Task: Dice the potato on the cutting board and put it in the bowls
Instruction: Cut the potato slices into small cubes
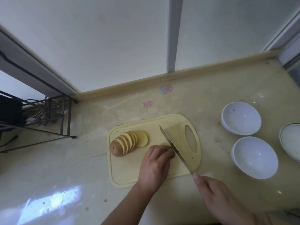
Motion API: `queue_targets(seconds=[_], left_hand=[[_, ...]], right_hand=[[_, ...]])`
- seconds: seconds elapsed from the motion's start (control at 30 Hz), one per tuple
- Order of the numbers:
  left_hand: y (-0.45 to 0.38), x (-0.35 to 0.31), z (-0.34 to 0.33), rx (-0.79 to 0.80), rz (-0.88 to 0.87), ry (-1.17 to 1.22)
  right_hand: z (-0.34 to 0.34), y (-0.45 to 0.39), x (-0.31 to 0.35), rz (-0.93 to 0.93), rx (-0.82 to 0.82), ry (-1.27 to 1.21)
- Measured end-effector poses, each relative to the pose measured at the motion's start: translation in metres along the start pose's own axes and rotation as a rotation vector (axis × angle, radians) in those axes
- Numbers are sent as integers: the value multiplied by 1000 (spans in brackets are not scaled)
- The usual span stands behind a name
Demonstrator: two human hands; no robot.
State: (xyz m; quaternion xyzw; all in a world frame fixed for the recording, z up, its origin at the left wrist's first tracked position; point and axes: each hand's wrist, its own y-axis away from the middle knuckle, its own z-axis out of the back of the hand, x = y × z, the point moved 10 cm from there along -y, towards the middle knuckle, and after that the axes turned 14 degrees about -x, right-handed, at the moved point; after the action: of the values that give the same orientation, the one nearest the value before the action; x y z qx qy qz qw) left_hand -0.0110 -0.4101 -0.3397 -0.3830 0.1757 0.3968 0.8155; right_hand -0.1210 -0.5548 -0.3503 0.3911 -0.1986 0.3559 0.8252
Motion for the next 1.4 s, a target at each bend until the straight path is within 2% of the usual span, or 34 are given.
queue_targets(seconds=[0.13,0.33,0.4,0.5,0.53,0.63,0.87,1.13,1.4], left_hand=[[1,1,-3,15,2,-1],[-2,2,-3,35,4,11],[-2,2,-3,42,3,16],[-3,3,-3,37,7,27],[-3,4,-3,31,10,30],[-2,4,-4,28,10,35],[1,7,3,22,-5,31],[5,9,6,2,-9,13],[3,11,2,-4,55,27]], right_hand=[[-3,8,5,23,39,43],[0,12,2,28,-13,5],[0,15,-7,14,-54,43],[14,13,8,226,-285,231],[11,8,12,239,-286,216],[-23,-3,18,133,-14,48],[-12,-8,16,78,-16,-57],[-4,7,15,50,33,-42],[-7,12,8,52,12,27]])
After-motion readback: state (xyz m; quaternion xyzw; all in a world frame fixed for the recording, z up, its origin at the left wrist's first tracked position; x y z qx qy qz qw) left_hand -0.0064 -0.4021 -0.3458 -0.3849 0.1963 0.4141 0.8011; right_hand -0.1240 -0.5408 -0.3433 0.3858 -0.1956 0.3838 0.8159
